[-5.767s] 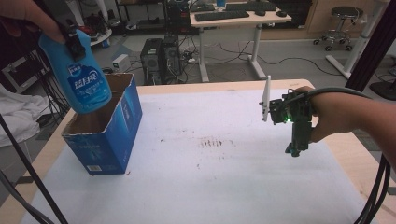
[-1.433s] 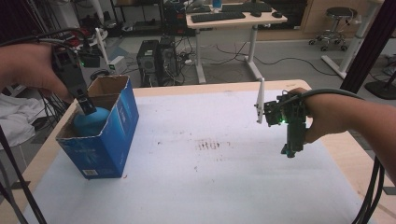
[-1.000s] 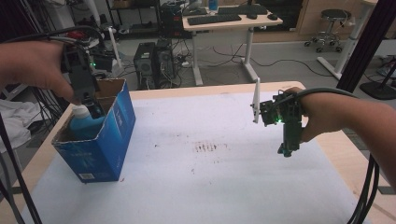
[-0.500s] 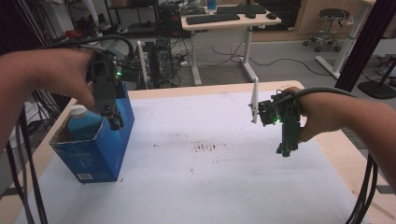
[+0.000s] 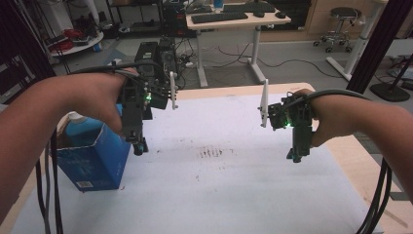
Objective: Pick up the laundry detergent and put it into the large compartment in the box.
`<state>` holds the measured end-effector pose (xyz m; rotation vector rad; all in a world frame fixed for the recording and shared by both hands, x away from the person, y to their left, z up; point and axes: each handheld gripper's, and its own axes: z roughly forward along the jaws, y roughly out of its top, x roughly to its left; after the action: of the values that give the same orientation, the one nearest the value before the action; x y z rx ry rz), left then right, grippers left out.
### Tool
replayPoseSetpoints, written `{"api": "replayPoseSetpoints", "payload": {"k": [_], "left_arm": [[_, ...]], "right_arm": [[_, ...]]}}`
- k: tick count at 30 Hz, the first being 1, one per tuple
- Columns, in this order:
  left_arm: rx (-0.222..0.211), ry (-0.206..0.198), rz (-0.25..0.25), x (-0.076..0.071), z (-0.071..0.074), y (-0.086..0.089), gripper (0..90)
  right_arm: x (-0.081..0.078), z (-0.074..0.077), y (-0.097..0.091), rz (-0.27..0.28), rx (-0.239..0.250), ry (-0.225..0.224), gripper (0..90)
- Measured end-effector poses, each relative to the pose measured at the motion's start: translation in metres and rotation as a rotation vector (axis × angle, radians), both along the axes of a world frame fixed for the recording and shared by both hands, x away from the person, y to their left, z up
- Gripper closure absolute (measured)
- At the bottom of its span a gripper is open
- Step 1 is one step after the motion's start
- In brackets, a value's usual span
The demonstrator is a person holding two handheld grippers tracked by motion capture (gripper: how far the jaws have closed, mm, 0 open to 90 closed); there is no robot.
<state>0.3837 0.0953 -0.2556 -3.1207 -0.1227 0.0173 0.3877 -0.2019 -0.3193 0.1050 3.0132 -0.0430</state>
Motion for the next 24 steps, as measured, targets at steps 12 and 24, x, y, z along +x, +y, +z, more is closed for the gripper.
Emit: {"api": "replayPoseSetpoints", "payload": {"k": [12,24], "left_arm": [[-0.006,0.005,0.01,0.0056,-0.0008,0.0029,1.7],[-0.014,0.006,0.001,0.0047,-0.0007,0.0008,1.7]], "right_arm": [[0.0014,0.0011,-0.0004,0.004,0.003,0.003,2.2],[0.0024,-0.0001,0.0012,0.004,0.003,0.001,2.2]]}}
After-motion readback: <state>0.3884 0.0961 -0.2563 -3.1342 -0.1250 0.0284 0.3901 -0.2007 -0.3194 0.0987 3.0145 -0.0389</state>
